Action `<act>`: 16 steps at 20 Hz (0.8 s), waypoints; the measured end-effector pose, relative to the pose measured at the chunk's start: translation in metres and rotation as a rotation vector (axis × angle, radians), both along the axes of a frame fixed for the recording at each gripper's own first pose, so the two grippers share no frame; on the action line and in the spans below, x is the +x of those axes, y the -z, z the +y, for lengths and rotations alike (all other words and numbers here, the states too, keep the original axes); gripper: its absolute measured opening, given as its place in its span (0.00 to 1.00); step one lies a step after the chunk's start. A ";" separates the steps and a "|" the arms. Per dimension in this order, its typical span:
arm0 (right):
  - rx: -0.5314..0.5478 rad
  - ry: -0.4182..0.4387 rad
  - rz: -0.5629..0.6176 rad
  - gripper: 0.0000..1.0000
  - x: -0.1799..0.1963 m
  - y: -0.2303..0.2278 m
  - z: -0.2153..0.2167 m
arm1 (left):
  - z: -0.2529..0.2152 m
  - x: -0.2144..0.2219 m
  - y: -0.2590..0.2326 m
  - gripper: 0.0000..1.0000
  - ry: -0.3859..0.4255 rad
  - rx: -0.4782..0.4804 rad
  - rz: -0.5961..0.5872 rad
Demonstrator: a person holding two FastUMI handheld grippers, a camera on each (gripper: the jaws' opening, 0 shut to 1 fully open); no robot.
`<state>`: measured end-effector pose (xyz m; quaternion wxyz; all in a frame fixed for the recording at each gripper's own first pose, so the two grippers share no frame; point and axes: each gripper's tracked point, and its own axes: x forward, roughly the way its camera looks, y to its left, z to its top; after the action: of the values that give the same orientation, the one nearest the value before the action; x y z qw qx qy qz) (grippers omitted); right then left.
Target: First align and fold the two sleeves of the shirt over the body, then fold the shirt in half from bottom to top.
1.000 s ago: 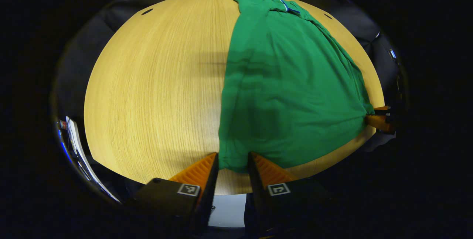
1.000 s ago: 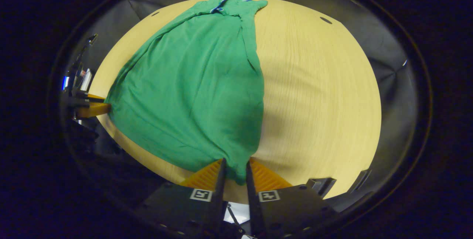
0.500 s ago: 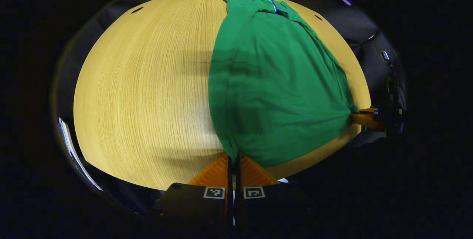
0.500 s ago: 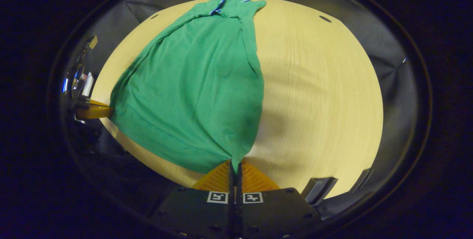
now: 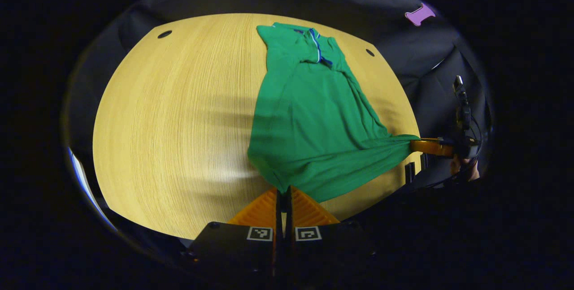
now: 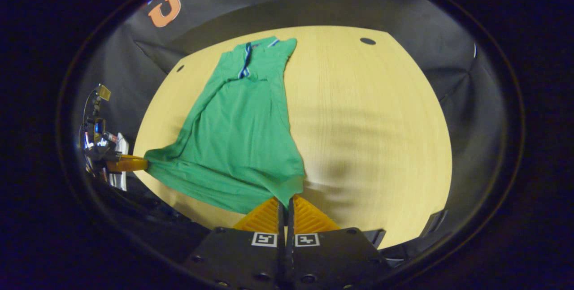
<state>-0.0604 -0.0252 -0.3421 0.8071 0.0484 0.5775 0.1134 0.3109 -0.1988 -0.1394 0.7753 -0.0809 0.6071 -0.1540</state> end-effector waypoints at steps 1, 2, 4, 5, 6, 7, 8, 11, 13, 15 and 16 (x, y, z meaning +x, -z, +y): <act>0.004 -0.009 -0.033 0.00 0.012 -0.008 0.002 | 0.027 0.046 0.009 0.04 0.009 0.019 -0.024; 0.001 -0.019 -0.070 0.00 0.024 -0.016 0.002 | 0.018 0.056 -0.017 0.04 0.013 0.028 -0.050; -0.012 -0.038 -0.141 0.00 0.048 -0.033 0.004 | 0.020 0.013 0.047 0.04 0.005 0.014 -0.106; -0.017 -0.043 -0.174 0.00 0.060 -0.042 0.004 | 0.001 0.035 0.021 0.04 -0.005 0.005 -0.134; -0.022 -0.044 -0.207 0.00 0.072 -0.052 0.003 | 0.001 0.058 0.003 0.04 -0.015 0.002 -0.163; -0.028 -0.040 -0.239 0.00 0.088 -0.060 0.002 | 0.004 0.074 0.001 0.04 -0.024 0.006 -0.192; -0.035 -0.032 -0.263 0.00 0.103 -0.065 0.001 | 0.010 0.089 -0.004 0.04 -0.030 0.009 -0.214; -0.025 -0.004 -0.300 0.00 0.145 -0.075 0.004 | 0.014 0.138 -0.008 0.04 -0.048 0.014 -0.271; -0.036 0.011 -0.329 0.00 0.176 -0.077 0.007 | 0.016 0.169 -0.009 0.04 -0.050 0.022 -0.298; -0.039 0.025 -0.364 0.00 0.210 -0.083 0.015 | 0.017 0.197 -0.006 0.04 -0.054 0.036 -0.328; -0.046 0.030 -0.383 0.00 0.226 -0.086 0.018 | 0.020 0.212 -0.007 0.04 -0.063 0.041 -0.343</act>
<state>0.1657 -0.0071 -0.2557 0.9047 0.0163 0.4149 0.0952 0.5232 -0.1792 -0.1325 0.8736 -0.0566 0.4660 -0.1286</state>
